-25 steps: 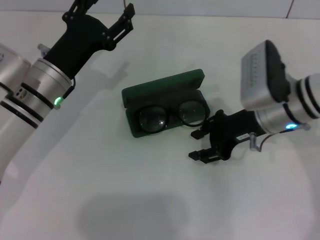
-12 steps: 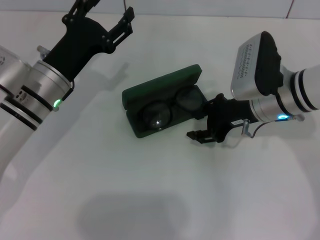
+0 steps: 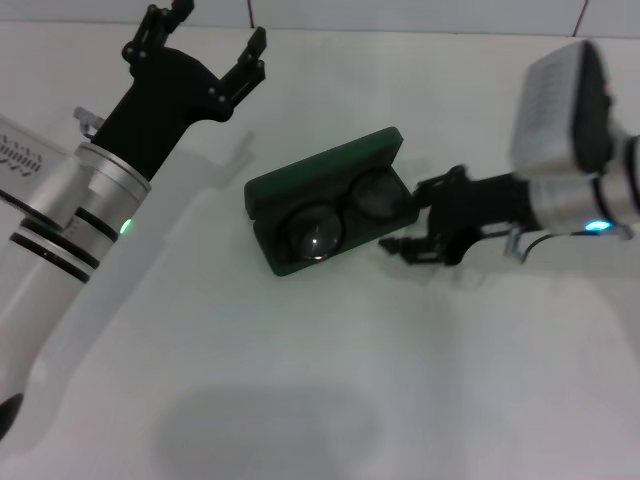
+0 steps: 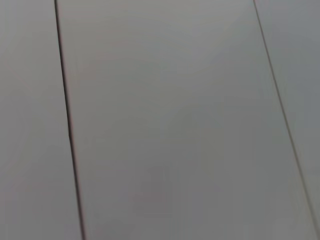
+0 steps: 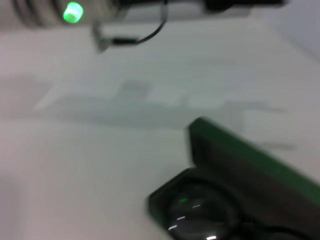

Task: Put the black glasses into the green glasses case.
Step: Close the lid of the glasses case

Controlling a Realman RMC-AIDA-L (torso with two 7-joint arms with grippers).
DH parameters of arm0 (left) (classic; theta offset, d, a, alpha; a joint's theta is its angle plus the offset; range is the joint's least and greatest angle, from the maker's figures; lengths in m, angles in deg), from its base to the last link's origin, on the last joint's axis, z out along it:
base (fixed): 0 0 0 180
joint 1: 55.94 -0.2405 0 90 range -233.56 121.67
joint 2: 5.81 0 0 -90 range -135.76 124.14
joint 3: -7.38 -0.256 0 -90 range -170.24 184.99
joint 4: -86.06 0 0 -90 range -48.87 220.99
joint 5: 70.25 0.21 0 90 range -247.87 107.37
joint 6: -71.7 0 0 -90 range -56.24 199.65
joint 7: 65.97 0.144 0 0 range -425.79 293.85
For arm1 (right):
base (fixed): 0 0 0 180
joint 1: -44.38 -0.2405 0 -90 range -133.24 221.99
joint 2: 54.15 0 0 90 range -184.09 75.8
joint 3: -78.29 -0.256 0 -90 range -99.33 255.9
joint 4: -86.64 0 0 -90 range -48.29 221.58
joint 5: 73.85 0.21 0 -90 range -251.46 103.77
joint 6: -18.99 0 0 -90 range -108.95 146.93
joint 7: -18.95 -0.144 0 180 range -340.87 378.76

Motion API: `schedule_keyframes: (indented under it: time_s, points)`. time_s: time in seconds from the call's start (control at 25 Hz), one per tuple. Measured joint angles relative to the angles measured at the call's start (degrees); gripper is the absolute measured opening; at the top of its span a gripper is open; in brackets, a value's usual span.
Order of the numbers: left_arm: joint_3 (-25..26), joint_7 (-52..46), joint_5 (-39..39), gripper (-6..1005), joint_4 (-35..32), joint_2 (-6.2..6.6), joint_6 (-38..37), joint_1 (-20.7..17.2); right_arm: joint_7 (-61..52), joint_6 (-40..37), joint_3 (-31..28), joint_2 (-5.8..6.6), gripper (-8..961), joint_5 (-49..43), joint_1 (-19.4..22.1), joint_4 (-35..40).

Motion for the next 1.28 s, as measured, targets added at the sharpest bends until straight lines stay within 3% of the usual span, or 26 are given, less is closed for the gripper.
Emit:
schedule_keyframes:
  time_s: [0.24, 0.4, 0.52, 0.76, 1.28]
  points:
    - [-0.02, 0.78, -13.23, 859, -5.19, -0.11, 6.22, -0.77, 7.05, -3.72, -11.09, 0.17, 514, 7.9, 5.98, 0.74]
    - [-0.64, -6.45, -11.98, 767, -4.52, 0.33, 10.55, 0.19, 10.74, -12.69, -11.52, 0.27, 516, 7.25, 2.85, -3.55]
    - [-0.66, -12.4, -8.5, 717, -2.17, 0.42, 10.6, 1.12, 10.85, -14.27, -8.6, -0.23, 518, 5.0, -1.82, -7.76]
    - [-0.68, -17.09, -7.54, 696, -0.75, 0.59, 10.07, 2.54, 10.5, -8.76, 0.05, -0.5, 523, 6.57, -9.29, -14.42]
    - [-0.67, -16.91, -7.44, 703, -0.73, 0.59, 10.05, 3.42, 9.82, 2.26, 12.45, -0.53, 531, 9.62, -14.14, -15.77]
